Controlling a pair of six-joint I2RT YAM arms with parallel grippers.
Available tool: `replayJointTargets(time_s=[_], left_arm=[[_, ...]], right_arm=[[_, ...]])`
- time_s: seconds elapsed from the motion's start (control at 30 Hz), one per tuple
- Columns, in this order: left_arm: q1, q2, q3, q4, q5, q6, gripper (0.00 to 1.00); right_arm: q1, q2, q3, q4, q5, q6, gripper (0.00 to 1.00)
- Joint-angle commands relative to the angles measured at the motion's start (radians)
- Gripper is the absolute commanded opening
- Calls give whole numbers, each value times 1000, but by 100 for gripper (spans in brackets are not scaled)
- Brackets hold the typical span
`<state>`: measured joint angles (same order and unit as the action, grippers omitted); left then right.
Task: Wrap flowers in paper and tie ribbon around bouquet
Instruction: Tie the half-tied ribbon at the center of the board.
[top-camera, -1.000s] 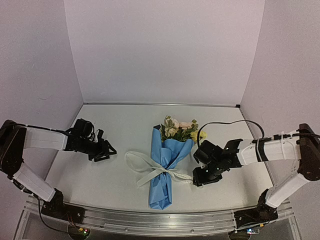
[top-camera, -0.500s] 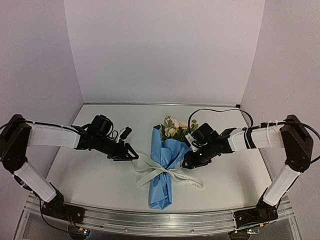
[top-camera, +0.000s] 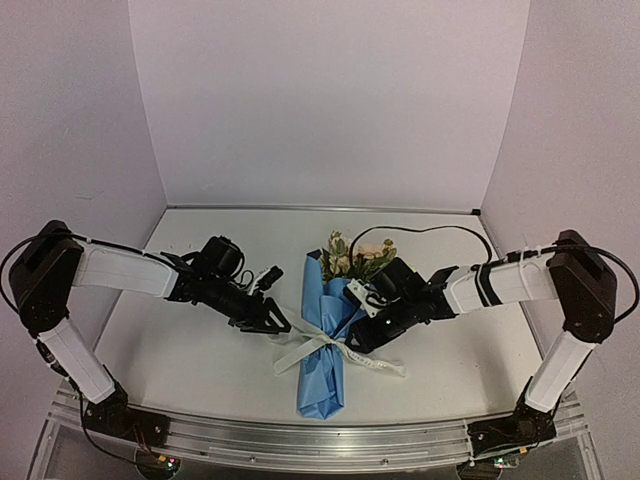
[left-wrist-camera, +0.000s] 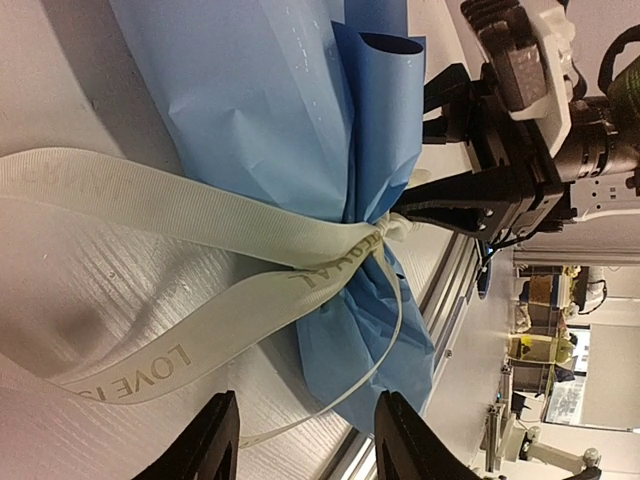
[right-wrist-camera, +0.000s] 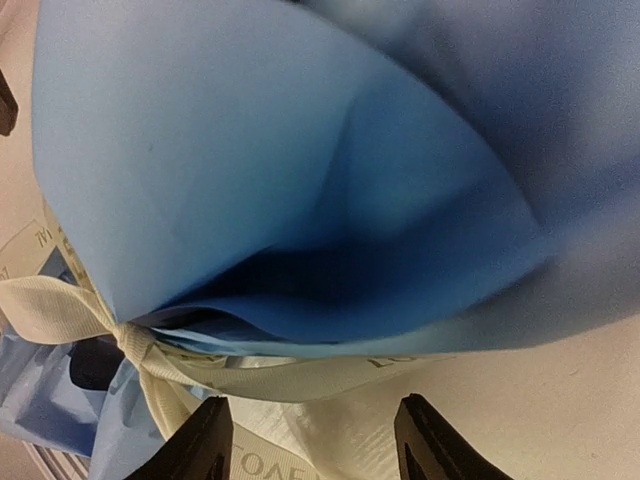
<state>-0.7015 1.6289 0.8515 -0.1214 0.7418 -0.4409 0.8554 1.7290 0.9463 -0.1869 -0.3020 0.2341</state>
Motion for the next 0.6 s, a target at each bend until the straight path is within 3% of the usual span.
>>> replayJointTargets(time_s=[0.0, 0.57], left_arm=[[-4, 16, 43, 36, 35, 10, 48], [-29, 34, 17, 28, 90, 2, 48]], right_arm=[[31, 36, 17, 61, 70, -36, 58], [93, 36, 3, 108, 232, -89, 61]])
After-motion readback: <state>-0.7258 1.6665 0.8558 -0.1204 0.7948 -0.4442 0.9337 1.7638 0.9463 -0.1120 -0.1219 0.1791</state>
